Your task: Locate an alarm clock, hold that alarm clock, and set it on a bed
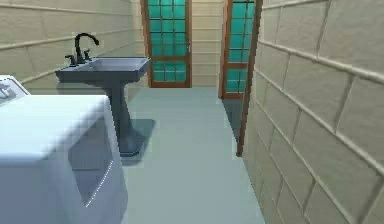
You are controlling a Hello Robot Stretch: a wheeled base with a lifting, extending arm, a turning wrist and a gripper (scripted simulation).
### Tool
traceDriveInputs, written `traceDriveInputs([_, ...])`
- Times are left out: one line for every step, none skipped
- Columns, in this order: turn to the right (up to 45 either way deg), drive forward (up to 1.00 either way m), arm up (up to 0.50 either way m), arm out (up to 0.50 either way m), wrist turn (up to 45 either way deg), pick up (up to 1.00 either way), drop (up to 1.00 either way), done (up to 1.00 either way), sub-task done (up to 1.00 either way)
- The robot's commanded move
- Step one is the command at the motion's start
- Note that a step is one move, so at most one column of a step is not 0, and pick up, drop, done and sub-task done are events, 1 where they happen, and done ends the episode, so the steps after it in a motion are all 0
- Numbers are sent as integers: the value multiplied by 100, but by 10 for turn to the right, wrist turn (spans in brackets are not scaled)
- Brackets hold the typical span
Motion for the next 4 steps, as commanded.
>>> traceDriveInputs([0,100,0,0,0,0,0,0,0])
traceDriveInputs([0,100,0,0,0,0,0,0,0])
traceDriveInputs([60,0,0,0,0,0,0,0,0])
traceDriveInputs([0,10,0,0,0,0,0,0,0])
